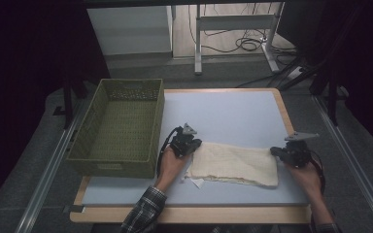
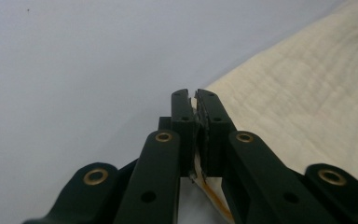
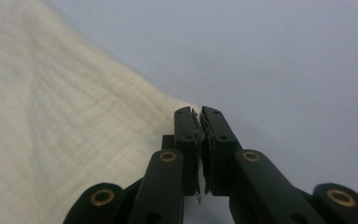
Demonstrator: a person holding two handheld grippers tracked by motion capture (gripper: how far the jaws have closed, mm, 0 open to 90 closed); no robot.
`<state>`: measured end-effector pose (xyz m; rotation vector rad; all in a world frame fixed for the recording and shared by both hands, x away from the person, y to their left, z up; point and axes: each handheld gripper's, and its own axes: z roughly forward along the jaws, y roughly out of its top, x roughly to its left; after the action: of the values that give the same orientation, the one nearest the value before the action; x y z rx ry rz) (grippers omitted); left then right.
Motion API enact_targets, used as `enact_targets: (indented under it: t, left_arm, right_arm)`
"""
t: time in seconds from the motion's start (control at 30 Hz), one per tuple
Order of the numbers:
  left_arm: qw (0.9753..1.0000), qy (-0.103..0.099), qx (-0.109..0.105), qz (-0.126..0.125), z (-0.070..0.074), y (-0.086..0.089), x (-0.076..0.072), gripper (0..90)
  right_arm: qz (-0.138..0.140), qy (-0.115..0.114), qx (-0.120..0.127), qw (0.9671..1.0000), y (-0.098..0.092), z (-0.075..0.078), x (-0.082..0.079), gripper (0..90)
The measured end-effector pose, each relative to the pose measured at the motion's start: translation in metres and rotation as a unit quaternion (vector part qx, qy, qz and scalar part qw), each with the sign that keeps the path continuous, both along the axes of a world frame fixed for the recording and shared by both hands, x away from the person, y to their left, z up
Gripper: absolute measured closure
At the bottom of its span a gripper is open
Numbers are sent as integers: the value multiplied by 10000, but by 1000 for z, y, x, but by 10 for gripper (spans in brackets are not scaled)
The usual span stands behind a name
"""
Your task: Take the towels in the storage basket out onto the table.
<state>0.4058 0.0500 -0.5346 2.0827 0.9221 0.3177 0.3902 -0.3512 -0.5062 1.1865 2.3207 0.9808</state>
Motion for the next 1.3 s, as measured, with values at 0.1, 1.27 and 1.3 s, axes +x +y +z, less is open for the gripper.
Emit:
enact_targets:
  t: [0.1,1.27,1.3]
  left_arm:
    - [9999,48,-106,-20,1,4,-8,862]
    - [9990,60,231,375,-8,7,0,371]
    - [9990,61,228,377,-8,7,0,371]
  right_arm:
    - [-43,-8,10,10000,1,-1,17,854]
    - [692,203,263,9971,27,4,-38,477]
    - [729,200,266,9968,30,4,-40,477]
